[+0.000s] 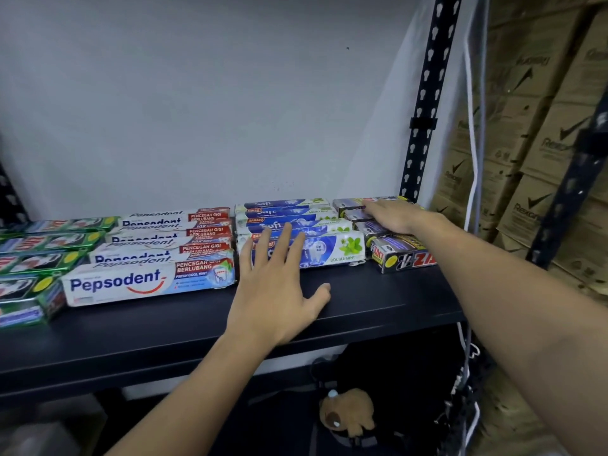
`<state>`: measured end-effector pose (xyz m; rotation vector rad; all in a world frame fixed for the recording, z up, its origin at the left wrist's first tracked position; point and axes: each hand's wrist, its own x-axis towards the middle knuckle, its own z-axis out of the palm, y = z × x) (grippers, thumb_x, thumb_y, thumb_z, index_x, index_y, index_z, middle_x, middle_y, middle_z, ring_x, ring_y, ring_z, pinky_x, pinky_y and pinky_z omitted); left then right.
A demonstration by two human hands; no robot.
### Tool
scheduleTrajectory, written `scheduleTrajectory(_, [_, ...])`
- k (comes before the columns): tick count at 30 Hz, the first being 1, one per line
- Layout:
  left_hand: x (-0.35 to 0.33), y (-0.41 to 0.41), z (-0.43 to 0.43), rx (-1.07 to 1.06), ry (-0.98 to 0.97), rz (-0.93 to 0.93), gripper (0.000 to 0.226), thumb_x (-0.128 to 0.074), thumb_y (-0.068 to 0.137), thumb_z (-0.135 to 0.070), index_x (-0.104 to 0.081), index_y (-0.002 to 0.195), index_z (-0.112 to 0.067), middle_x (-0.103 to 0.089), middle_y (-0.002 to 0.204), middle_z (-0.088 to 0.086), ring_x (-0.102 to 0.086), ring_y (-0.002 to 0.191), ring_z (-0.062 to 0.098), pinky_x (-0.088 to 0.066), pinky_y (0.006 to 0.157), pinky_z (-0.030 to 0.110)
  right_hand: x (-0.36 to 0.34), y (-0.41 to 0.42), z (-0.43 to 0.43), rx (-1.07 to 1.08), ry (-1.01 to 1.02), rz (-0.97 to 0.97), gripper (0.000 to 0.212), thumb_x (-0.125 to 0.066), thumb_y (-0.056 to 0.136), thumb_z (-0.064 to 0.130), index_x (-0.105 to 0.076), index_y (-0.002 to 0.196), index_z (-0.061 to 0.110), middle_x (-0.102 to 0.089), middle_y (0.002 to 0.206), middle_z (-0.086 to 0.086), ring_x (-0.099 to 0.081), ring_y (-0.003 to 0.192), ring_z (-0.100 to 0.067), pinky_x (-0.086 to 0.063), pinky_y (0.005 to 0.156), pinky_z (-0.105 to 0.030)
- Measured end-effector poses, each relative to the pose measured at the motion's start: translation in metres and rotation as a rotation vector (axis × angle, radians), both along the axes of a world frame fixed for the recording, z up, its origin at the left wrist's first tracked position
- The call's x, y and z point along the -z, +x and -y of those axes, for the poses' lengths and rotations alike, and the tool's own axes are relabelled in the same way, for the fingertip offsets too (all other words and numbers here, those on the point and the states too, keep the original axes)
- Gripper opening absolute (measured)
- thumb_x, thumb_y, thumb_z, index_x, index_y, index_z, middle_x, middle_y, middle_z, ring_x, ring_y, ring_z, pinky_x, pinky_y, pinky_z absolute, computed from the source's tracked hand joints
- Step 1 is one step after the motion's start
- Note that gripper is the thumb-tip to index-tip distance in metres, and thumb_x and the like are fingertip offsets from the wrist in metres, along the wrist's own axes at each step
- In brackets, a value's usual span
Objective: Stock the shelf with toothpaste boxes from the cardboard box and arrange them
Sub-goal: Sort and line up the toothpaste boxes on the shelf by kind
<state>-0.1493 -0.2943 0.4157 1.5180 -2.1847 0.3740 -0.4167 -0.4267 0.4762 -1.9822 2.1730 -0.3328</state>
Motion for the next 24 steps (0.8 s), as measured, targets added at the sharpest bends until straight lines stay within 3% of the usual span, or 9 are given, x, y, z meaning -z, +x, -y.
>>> scheduleTrajectory(3, [0.000, 0.000, 0.000, -0.001, 0.008, -0.004, 0.088, -0.027, 0.086, -0.073, -0.004, 0.157, -0.027, 0.007, 0.166, -0.004, 0.011, 0.152, 0.023, 0.008, 0.122, 0.049, 0.001, 0.001, 0.005, 0.025, 0.014, -0.034, 0.085, -0.007, 0.082, 0.070, -0.044, 0.145, 0.026, -0.036, 0.156, -0.006, -0.032, 0.141, -0.030, -0.024, 0.115, -0.050])
scheduleTrajectory(7, [0.000, 0.000, 0.001, 0.009, 0.021, -0.010, 0.088, -0.028, 0.085, -0.072, -0.005, 0.157, -0.027, 0.007, 0.166, -0.006, 0.009, 0.152, 0.022, 0.005, 0.122, 0.049, 0.004, -0.001, 0.011, 0.017, -0.009, -0.062, 0.090, -0.005, 0.074, 0.072, -0.053, 0.135, 0.027, -0.044, 0.150, -0.005, -0.038, 0.136, -0.032, -0.021, 0.114, -0.057])
scheduleTrajectory(11, [-0.001, 0.000, -0.001, 0.009, 0.032, -0.011, 0.088, -0.026, 0.084, -0.072, -0.008, 0.157, -0.027, 0.004, 0.166, -0.006, 0.007, 0.152, 0.022, 0.004, 0.122, 0.049, 0.006, -0.007, 0.018, 0.031, 0.006, -0.032, 0.089, -0.006, 0.071, 0.073, -0.046, 0.141, 0.034, -0.039, 0.154, -0.003, -0.034, 0.139, -0.033, -0.020, 0.113, -0.059])
scheduleTrajectory(18, [-0.001, -0.001, -0.003, 0.003, 0.022, -0.012, 0.087, -0.026, 0.082, -0.072, -0.012, 0.156, -0.028, -0.002, 0.166, -0.007, 0.003, 0.152, 0.021, 0.004, 0.122, 0.048, 0.002, -0.004, 0.019, 0.012, 0.000, -0.014, 0.071, -0.013, 0.083, 0.064, -0.061, 0.124, 0.031, -0.049, 0.143, -0.004, -0.042, 0.131, -0.030, -0.028, 0.106, -0.050])
scheduleTrajectory(22, [-0.001, -0.001, -0.003, 0.004, 0.016, -0.019, 0.085, -0.027, 0.083, -0.071, -0.014, 0.156, -0.029, -0.005, 0.165, -0.008, 0.002, 0.152, 0.019, 0.005, 0.122, 0.046, 0.001, -0.006, 0.020, -0.003, -0.003, -0.009, 0.072, -0.018, 0.080, 0.065, -0.057, 0.130, 0.031, -0.047, 0.146, -0.005, -0.040, 0.133, -0.031, -0.025, 0.109, -0.052])
scheduleTrajectory(24, [-0.002, -0.001, -0.003, 0.004, 0.012, -0.019, 0.085, -0.025, 0.082, -0.071, -0.016, 0.155, -0.028, -0.006, 0.165, -0.008, 0.001, 0.152, 0.019, 0.005, 0.122, 0.046, -0.006, -0.004, 0.006, -0.040, -0.007, 0.004, 0.061, -0.025, 0.092, 0.052, -0.047, 0.143, 0.027, -0.041, 0.152, -0.008, -0.036, 0.137, -0.032, -0.026, 0.110, -0.045])
